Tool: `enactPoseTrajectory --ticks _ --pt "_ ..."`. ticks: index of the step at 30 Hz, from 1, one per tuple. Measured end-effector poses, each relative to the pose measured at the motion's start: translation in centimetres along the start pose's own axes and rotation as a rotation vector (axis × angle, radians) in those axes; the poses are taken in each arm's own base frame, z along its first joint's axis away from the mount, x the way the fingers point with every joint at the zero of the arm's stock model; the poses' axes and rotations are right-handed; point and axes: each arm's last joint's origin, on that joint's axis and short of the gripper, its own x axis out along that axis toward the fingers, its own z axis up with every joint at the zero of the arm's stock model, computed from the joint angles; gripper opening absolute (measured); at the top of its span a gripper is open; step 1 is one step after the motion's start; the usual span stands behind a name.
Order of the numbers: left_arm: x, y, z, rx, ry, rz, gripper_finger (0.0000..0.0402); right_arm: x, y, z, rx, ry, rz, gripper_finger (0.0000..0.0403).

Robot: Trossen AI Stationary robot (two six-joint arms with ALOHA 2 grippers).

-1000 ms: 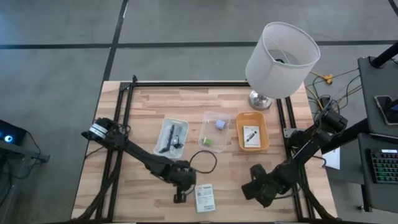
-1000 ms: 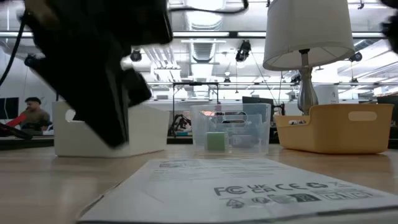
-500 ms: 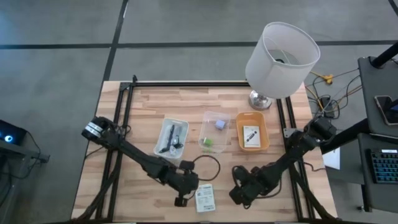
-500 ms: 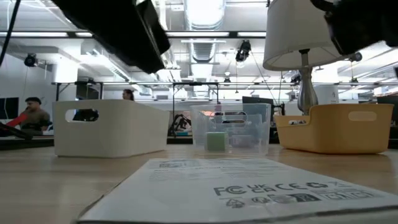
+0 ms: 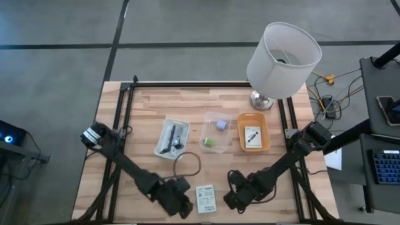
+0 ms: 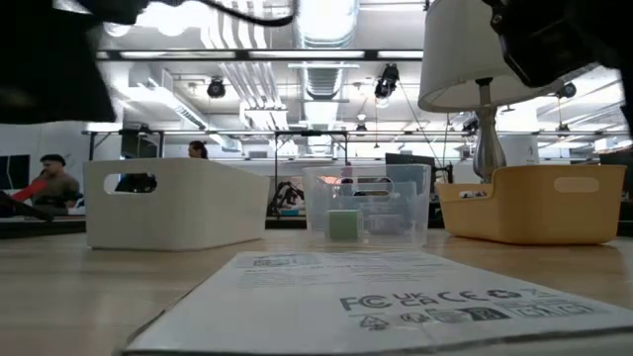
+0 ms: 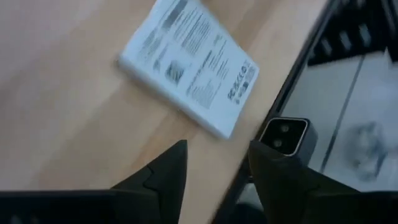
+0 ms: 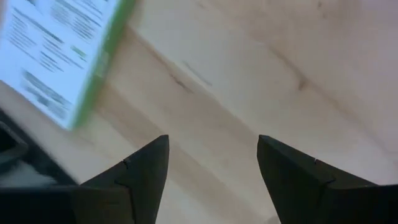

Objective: Pick and place items into bin
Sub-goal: Put the card reader box into the yellow bin

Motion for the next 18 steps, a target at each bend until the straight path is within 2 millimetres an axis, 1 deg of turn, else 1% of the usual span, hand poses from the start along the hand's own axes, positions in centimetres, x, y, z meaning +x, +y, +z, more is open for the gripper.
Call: enactPoseTrajectory --ticks 3,6,8,10,14,18 --pt "0.4 -0.1 -1.6 -0.142 -0.079 -0.005 0.016 -0.4 0.6 0.1 0.085 -0.011 0.024 0.0231" --pt "1.4 -0.1 -2.6 -0.196 -0.143 -0.034 0.016 -1.1 1.5 0.3 0.159 -0.076 0.072 0.0231" --pt "2.3 -0.3 -3.0 -0.216 -0.147 -0.085 0.0161 -1.4 1.8 0.4 0.184 -0.116 0.088 0.0231" --pt "3.3 -0.2 -3.4 -0.248 -0.15 -0.102 0.0161 -1.6 2.3 0.8 0.198 -0.126 0.106 0.0231" --pt "5.5 1.3 -4.1 -0.37 -0.18 -0.049 0.0161 -1.9 2.9 1.0 0.202 -0.126 0.122 0.0231" --pt "6.0 1.4 -4.4 -0.438 -0.183 -0.062 0.0161 -2.1 3.1 1.0 0.205 -0.123 0.13 0.0231"
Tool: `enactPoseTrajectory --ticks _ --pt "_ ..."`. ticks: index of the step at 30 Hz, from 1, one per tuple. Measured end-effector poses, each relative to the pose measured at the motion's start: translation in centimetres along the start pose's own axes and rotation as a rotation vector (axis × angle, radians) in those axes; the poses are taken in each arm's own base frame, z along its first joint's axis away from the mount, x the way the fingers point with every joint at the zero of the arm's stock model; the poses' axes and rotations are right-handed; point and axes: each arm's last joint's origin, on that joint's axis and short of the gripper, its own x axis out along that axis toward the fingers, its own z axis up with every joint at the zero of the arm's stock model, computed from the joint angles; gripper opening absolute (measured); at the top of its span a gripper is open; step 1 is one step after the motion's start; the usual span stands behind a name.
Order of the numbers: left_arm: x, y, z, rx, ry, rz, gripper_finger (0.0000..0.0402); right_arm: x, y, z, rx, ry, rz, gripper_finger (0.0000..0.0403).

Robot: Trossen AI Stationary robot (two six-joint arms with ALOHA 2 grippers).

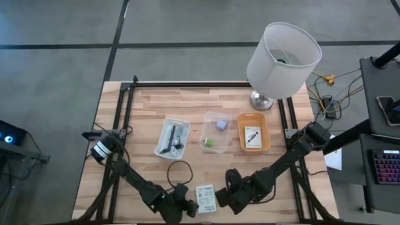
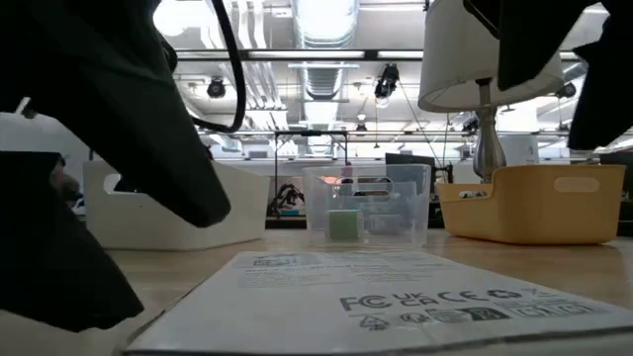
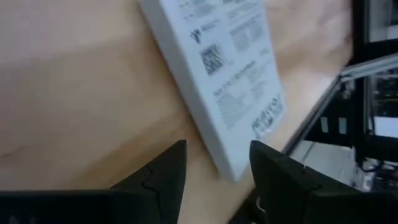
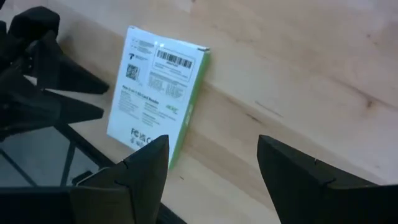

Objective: Pick and place items into bin
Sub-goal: Put the card reader box into the yellow bin

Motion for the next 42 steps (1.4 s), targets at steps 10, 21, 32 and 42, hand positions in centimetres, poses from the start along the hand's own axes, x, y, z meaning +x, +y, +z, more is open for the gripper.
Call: enactPoseTrajectory --ticks 10,21,32,42 --pt "0.8 -0.4 1.5 -0.043 -0.107 -0.023 0.0161 1.9 -1.1 0.0 0.039 0.016 0.078 0.0231" --pt "0.8 -2.0 1.8 -0.053 -0.11 -0.161 0.016 3.5 -2.9 0.4 0.057 0.022 0.06 0.0231" --pt "2.1 -1.2 2.2 -0.044 -0.079 -0.114 0.016 3.6 -3.2 0.5 0.048 0.03 0.049 0.0231" --pt "2.3 -0.9 1.9 -0.03 -0.039 -0.094 0.016 3.3 -2.5 0.5 0.032 0.039 0.073 0.0231"
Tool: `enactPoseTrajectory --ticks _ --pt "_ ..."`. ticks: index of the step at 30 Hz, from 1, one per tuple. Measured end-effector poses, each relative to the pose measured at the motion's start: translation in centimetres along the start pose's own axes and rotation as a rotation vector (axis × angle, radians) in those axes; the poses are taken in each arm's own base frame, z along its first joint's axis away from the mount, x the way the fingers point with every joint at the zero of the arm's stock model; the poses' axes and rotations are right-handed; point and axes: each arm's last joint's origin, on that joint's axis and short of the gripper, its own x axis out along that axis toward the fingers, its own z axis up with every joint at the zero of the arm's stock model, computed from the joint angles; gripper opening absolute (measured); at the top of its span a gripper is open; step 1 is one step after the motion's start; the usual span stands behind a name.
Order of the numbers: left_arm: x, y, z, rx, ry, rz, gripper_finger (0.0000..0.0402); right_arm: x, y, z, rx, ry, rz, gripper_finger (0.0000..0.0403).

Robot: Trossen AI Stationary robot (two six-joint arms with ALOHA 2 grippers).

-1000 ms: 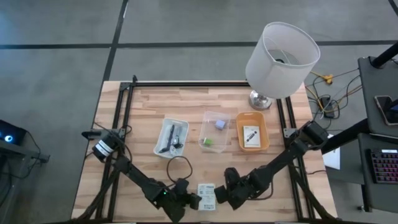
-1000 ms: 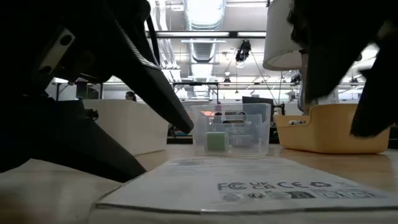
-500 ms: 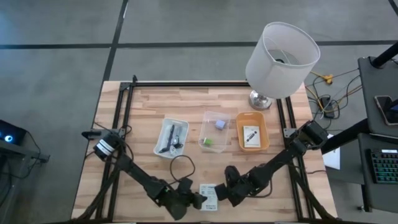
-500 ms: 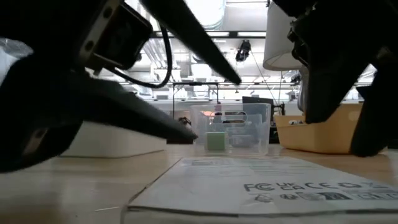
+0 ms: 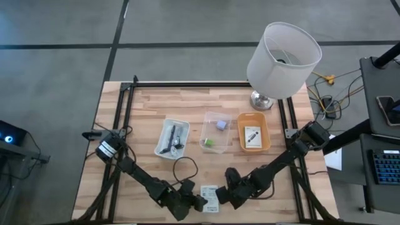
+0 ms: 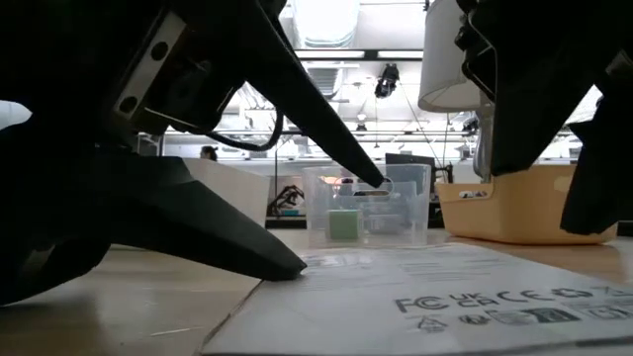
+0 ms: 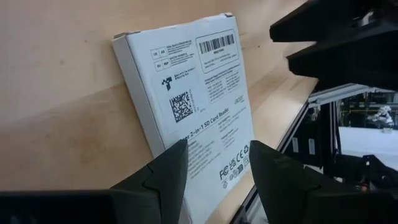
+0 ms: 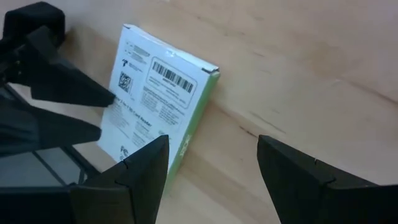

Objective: Pick and place items into bin
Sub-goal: Put the card reader box into the yellow bin

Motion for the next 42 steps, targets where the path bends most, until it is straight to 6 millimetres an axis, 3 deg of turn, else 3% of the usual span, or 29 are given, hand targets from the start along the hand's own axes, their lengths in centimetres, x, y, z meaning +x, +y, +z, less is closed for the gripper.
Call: enactPoseTrajectory --ticks 15,24,38,42 --pt "-0.9 0.8 -1.5 0.05 0.046 0.04 0.016 0.0 1.6 0.5 -0.023 0.012 0.127 0.0231" --pt "-1.4 1.3 -2.2 0.077 0.035 0.058 0.016 4.1 1.1 1.5 -0.006 0.076 0.102 0.023" --pt "-1.5 1.5 -2.3 0.114 0.017 0.056 0.016 5.8 4.0 1.7 -0.108 0.118 0.139 0.023" --pt "-1.7 1.5 -2.7 0.115 0.022 0.046 0.016 6.4 5.0 1.8 -0.158 0.136 0.153 0.0212"
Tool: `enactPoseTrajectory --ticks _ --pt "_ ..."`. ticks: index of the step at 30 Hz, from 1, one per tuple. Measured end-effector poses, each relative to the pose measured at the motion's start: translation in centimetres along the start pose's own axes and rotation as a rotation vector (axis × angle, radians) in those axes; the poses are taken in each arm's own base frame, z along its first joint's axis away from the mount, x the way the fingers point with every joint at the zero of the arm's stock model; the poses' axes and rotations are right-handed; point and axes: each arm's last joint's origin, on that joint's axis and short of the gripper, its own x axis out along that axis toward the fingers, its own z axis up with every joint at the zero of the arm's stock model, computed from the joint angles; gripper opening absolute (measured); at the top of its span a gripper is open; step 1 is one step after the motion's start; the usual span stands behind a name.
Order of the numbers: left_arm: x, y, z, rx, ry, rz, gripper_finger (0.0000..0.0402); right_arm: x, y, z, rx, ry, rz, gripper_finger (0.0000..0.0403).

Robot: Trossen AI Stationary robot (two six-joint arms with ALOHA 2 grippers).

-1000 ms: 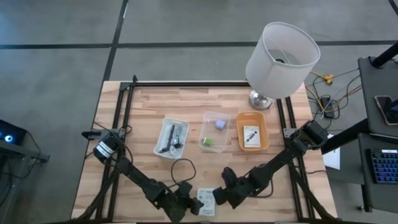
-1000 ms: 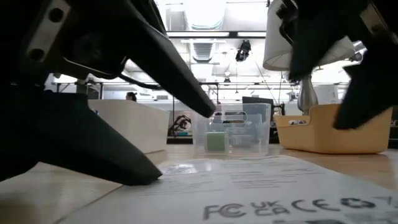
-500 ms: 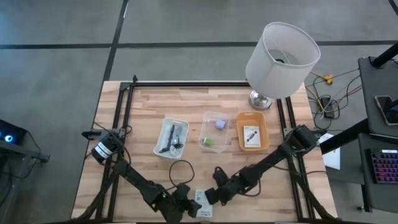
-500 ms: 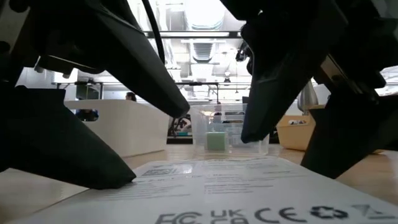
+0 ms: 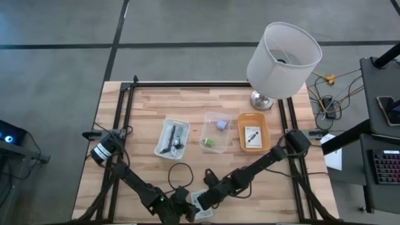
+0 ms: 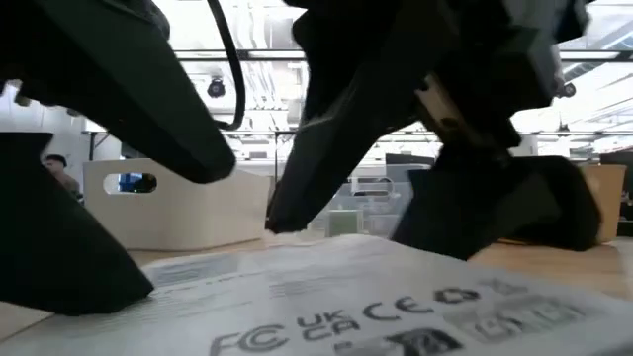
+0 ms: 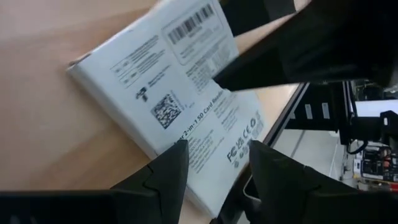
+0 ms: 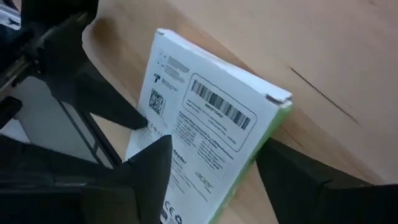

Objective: Pick and place items into bin
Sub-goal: Put the card reader box into the yellow bin

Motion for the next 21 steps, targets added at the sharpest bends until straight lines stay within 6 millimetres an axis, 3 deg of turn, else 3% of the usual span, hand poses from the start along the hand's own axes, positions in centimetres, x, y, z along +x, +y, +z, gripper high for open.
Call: enactPoseTrajectory --ticks 12,16,21 --pt "-0.9 0.1 -1.0 0.027 -0.053 -0.024 0.016 -1.3 1.8 0.6 -0.004 -0.006 0.077 0.0039" --pt "-1.7 -0.4 -0.6 0.098 -0.109 -0.036 0.016 -2.2 2.0 0.5 -0.003 -0.016 0.062 0.0026" --pt "-3.5 -2.3 0.3 0.147 -0.223 -0.108 0.016 -6.3 2.8 -0.2 0.055 -0.128 -0.037 0.003"
